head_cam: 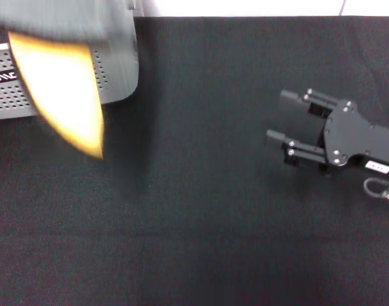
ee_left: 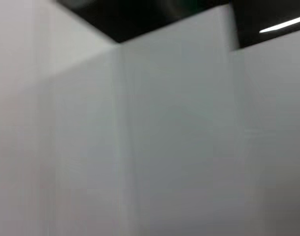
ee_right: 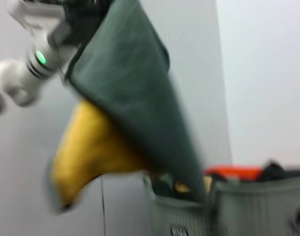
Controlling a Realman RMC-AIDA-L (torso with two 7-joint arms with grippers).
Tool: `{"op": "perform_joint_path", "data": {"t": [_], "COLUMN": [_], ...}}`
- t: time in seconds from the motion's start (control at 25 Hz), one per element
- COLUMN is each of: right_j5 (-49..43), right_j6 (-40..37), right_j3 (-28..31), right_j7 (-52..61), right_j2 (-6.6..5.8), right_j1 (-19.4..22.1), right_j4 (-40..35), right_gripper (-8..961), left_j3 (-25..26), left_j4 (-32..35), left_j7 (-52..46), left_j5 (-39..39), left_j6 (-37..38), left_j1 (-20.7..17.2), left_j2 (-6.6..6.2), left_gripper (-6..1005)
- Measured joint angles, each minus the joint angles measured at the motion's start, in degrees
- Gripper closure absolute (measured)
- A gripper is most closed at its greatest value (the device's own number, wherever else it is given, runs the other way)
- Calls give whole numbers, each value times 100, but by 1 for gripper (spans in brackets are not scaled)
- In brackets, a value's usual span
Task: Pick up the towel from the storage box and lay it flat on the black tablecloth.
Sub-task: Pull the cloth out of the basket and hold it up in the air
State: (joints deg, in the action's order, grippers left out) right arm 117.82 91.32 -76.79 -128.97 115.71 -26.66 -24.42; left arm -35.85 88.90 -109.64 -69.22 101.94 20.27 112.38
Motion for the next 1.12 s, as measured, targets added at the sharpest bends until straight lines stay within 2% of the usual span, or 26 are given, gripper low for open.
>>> {"op": "perform_joint_path", "data": {"t": [0.04, 0.16, 0.32, 0.4, 0.48, 0.64, 0.76, 0.96, 1.12], "right_j5": [37, 109, 117, 105, 88, 99, 163, 159, 205], "right_j6": [87, 234, 246, 246, 250, 308, 319, 293, 247], "right_j3": [4, 15, 15, 15, 6, -16, 1, -155, -634], "right_j7": [-51, -114, -83, -80, -80, -119, -182, -172, -203], "right_j2": [-4, -8, -7, -6, -5, 6, 21, 35, 48], "right_j1": [18, 154, 204, 162, 109, 0, -93, -607, -992], "right_j4": [-85, -615, -1022, -1077, -1091, -1117, -1151, -895, -544], "right_gripper": [230, 230, 231, 231, 231, 232, 232, 232, 232], "left_j3": [-2, -113, -315, -552, -1013, -1594, -1896, -2102, -2119], "left_j4": [-157, -1203, -2042, -2247, -2299, -2090, -2053, -2209, -2408], "left_j7": [-10, -161, -129, 31, 295, 548, 631, 729, 778], "left_j5": [146, 734, 727, 636, 465, 120, -203, -835, -1126], "left_j6": [273, 1308, 1437, 1451, 1458, 1465, 1468, 1467, 1466], "left_j1": [89, 451, 504, 476, 414, 358, 479, 868, 1064], "left_j2": [-120, -676, -960, -1059, -1166, -1200, -1192, -969, -816], "left_gripper": [974, 975, 976, 976, 976, 977, 978, 978, 977]}}
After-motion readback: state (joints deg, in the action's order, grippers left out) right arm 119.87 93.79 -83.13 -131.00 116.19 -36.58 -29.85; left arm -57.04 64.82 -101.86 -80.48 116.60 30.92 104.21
